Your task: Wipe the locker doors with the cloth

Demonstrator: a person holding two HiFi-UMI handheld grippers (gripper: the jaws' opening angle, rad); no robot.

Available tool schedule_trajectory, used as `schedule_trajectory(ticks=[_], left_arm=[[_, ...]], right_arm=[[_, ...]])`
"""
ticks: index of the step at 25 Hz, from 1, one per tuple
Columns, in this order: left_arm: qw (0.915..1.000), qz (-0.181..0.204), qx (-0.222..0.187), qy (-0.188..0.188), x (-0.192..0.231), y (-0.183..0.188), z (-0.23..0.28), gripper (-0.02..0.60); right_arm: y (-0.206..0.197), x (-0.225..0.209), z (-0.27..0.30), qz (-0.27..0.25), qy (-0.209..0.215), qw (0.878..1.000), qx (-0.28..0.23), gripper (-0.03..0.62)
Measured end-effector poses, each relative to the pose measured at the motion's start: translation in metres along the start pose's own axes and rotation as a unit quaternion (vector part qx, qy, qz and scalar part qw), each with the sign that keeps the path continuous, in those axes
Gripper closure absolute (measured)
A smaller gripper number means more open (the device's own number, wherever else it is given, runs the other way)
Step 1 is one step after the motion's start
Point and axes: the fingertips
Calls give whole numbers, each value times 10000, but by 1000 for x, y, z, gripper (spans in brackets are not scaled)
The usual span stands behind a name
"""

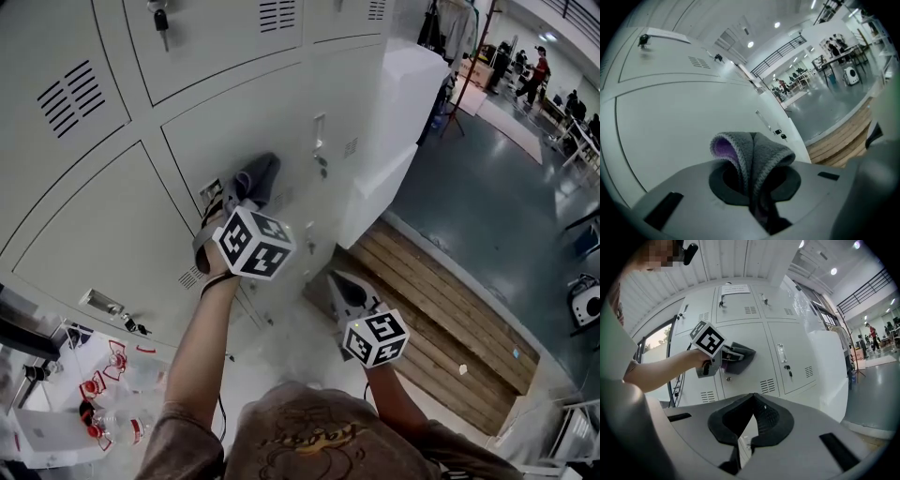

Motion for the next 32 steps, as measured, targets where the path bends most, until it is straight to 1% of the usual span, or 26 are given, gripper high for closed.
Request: schedule_trajectory(ticks=[9,18,20,25,28,32], left_arm=[[9985,-412,301,-202,-37,-49,14,541],[9933,-802,680,-472,-75,-98,22,541],[9925,-834,734,-514,-81,-107,22,541],[9902,-919,771,-714,-100,-119,22,541],[9892,-991,687,-829,-111,-119,21,541],[9894,-959,542,-948,-121,-112,18,541]], right_arm=[[-2,-8,2,12,-65,10000,23,597],[-2,-20,0,-31,-188,9998,42,597],[-2,-24,-2,-46,-234,9997,41,597],[0,-31,-6,-66,-352,9994,32,597],[1,-34,-8,-89,-410,9991,22,597],[3,-38,-12,-126,-498,9987,15,597]])
Point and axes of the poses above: the fingertips, and each gripper's own axes: z forward along the fingers, x to its left, y out of its top, and after that the axes turned 14 degrees about -x, right-handed
